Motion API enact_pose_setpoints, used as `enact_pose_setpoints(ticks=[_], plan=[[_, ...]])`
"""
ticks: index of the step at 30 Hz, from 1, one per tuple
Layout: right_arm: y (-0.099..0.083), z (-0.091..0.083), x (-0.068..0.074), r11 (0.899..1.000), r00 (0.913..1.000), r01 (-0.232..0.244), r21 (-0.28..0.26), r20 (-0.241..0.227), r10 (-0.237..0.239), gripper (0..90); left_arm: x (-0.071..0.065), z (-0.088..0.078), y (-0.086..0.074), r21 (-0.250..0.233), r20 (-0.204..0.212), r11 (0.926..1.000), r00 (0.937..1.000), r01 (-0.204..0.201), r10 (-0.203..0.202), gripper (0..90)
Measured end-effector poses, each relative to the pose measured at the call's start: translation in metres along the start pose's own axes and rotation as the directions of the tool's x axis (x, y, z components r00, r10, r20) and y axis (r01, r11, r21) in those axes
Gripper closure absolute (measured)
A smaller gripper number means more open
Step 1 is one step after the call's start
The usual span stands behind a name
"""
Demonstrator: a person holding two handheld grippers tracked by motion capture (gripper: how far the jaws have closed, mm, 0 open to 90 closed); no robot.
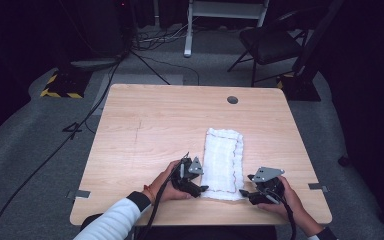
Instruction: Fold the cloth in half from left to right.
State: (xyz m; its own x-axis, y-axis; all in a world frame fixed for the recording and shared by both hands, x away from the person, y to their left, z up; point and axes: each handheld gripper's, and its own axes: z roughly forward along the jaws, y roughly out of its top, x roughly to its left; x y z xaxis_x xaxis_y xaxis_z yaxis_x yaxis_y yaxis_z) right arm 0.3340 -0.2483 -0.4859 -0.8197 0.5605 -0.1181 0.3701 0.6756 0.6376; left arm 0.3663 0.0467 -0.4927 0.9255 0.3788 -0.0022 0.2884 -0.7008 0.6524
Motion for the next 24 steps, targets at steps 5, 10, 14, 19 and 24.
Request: enact_pose_setpoints(ticks=[5, 10, 14, 19, 24], plan=[[0.004, -0.005, -0.004, 0.999, 0.9999, -0.012, -0.030, 0.002, 0.012, 34.8, 0.001, -0.003, 0.001, -0.012, 0.002, 0.9999, 1.0000, 0.007, -0.007, 25.4], [0.014, -0.012, -0.024, 0.996, 0.9965, -0.044, -0.083, 0.067, 0.050, 36.5, 0.012, -0.004, 0.012, -0.014, -0.030, 0.9999, 0.9995, 0.000, 0.000, 22.8], [0.024, -0.007, -0.047, 0.994, 0.9914, -0.061, -0.089, 0.110, 0.071, 36.9, 0.032, -0.006, 0.027, -0.064, -0.064, 0.9979, 0.9979, 0.009, -0.013, 22.8], [0.041, 0.006, -0.078, 0.992, 0.9834, -0.084, -0.090, 0.153, 0.097, 37.1, 0.058, -0.001, 0.046, -0.089, -0.107, 0.9959, 0.9940, 0.013, -0.022, 22.8], [0.057, 0.020, -0.099, 0.989, 0.9789, -0.108, -0.103, 0.163, 0.124, 37.4, 0.084, 0.010, 0.063, -0.078, -0.162, 0.9967, 0.9861, 0.023, -0.036, 22.8]])
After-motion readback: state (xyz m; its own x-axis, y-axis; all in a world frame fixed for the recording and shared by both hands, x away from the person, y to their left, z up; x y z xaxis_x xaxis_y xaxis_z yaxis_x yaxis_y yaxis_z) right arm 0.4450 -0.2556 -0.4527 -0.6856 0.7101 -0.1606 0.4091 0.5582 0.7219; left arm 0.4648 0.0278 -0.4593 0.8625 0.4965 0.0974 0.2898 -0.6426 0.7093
